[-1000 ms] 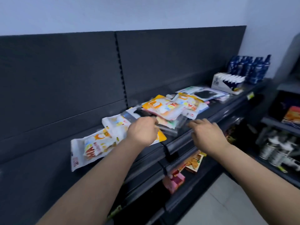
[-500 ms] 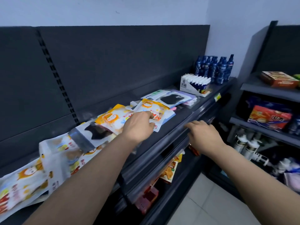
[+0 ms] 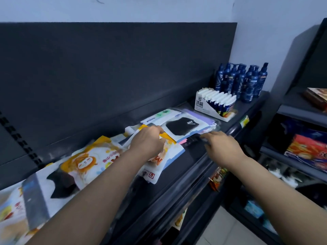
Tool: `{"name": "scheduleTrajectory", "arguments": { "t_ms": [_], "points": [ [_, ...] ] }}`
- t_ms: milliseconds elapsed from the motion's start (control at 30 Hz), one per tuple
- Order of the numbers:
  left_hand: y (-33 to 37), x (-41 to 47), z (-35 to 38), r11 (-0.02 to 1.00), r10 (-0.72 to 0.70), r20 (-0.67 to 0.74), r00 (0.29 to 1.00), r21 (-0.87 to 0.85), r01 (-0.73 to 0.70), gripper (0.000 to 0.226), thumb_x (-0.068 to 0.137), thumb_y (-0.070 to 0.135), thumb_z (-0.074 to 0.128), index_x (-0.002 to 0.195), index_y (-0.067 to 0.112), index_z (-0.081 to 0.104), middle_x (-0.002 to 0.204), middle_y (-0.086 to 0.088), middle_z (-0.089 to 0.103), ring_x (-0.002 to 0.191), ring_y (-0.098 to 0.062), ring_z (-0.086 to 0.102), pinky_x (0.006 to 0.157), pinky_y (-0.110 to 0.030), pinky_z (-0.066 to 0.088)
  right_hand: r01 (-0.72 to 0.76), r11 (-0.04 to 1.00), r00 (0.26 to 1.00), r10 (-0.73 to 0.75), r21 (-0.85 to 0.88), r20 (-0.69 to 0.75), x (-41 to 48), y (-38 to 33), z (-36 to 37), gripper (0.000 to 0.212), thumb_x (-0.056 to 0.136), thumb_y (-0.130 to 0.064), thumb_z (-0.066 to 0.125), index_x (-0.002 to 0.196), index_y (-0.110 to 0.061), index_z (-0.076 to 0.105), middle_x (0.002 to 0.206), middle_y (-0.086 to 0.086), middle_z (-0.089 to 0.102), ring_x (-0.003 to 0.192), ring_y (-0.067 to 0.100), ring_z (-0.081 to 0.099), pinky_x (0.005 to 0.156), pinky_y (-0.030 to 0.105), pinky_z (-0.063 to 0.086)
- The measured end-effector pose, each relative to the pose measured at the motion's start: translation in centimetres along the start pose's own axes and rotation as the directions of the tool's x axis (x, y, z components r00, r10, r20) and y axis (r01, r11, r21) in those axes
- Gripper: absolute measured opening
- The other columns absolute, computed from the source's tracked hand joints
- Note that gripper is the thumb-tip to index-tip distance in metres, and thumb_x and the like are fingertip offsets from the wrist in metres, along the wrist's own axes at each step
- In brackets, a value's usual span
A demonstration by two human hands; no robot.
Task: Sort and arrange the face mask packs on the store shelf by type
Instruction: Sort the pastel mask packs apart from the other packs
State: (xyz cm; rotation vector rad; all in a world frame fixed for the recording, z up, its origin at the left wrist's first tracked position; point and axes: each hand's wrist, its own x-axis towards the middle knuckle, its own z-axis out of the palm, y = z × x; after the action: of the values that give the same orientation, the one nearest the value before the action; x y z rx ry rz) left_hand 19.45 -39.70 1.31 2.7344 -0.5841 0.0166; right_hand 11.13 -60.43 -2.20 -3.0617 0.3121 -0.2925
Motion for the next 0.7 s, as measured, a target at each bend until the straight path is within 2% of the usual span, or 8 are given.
{"name": "scheduleTrajectory", "arguments": {
  "t_ms": [100,233,333,400,533,700],
  "points": [
    [0.2,1.7,0.7,0.999,-0.017,-0.022,1.0,0.027,0.018,0.037,0.095,0.03,0.054,0.131,0.025,0.054,0.132,0.001,0.058,0.115,-0.021,0.056,0.078,-0.03,0.042,-0.001,1.0,1.0,0.001,0.009,0.005,3.0,1.6,0.7,0.039,0.093,-0.02,0.044,0.131,-0.027,0.05,0.127,0.001,0.058,0.119,0.026,0.049,0.089,0.04,0.044],
    [1.4,3.8,1.7,0.996,-0.069,-0.034,0.997,0.058,0.071,0.037,0.095,0.027,0.05,0.132,0.027,0.054,0.132,0.0,0.058,0.115,-0.022,0.055,0.081,-0.032,0.045,-0.003,1.0,0.997,0.003,0.006,0.083,6.8,3.9,1.8,0.041,0.092,-0.019,0.044,0.133,-0.022,0.049,0.131,0.006,0.054,0.123,0.029,0.046,0.095,0.042,0.042],
    [3.1,5.7,2.6,0.993,-0.115,-0.019,0.993,0.033,0.116,0.036,0.094,0.029,0.05,0.13,0.028,0.055,0.128,-0.001,0.06,0.108,-0.023,0.06,0.08,-0.032,0.048,0.026,0.997,0.992,-0.034,0.067,0.125,9.7,5.5,2.7,0.045,0.096,-0.031,0.042,0.14,-0.018,0.04,0.14,0.008,0.047,0.13,0.029,0.041,0.102,0.043,0.037],
    [4.2,7.1,3.0,0.993,-0.116,-0.021,0.993,0.034,0.117,0.035,0.094,0.029,0.051,0.128,0.026,0.057,0.127,-0.002,0.061,0.107,-0.023,0.061,0.083,-0.034,0.051,0.073,0.992,0.984,-0.088,0.103,0.155,11.5,6.0,3.2,0.048,0.098,-0.038,0.037,0.143,-0.019,0.033,0.144,0.009,0.04,0.134,0.027,0.036,0.105,0.043,0.033],
    [5.4,9.4,3.2,0.988,-0.154,-0.099,0.983,0.008,0.156,0.034,0.096,0.027,0.05,0.129,0.023,0.057,0.136,0.0,0.056,0.123,-0.022,0.051,0.096,-0.034,0.046,0.215,0.963,0.934,-0.252,0.162,0.252,14.2,5.8,5.2,0.052,0.099,-0.044,0.031,0.148,-0.027,0.025,0.149,0.007,0.033,0.137,0.028,0.031,0.11,0.044,0.028],
    [5.3,10.2,3.3,0.964,-0.26,-0.167,0.951,0.013,0.266,0.037,0.096,0.023,0.048,0.133,0.025,0.053,0.14,0.001,0.052,0.129,-0.021,0.047,0.101,-0.033,0.041,0.367,0.902,0.892,-0.41,0.227,0.189,14.5,4.7,7.0,0.051,0.096,-0.048,0.037,0.145,-0.035,0.031,0.152,0.004,0.031,0.139,0.029,0.025,0.112,0.045,0.025]
  ]
}}
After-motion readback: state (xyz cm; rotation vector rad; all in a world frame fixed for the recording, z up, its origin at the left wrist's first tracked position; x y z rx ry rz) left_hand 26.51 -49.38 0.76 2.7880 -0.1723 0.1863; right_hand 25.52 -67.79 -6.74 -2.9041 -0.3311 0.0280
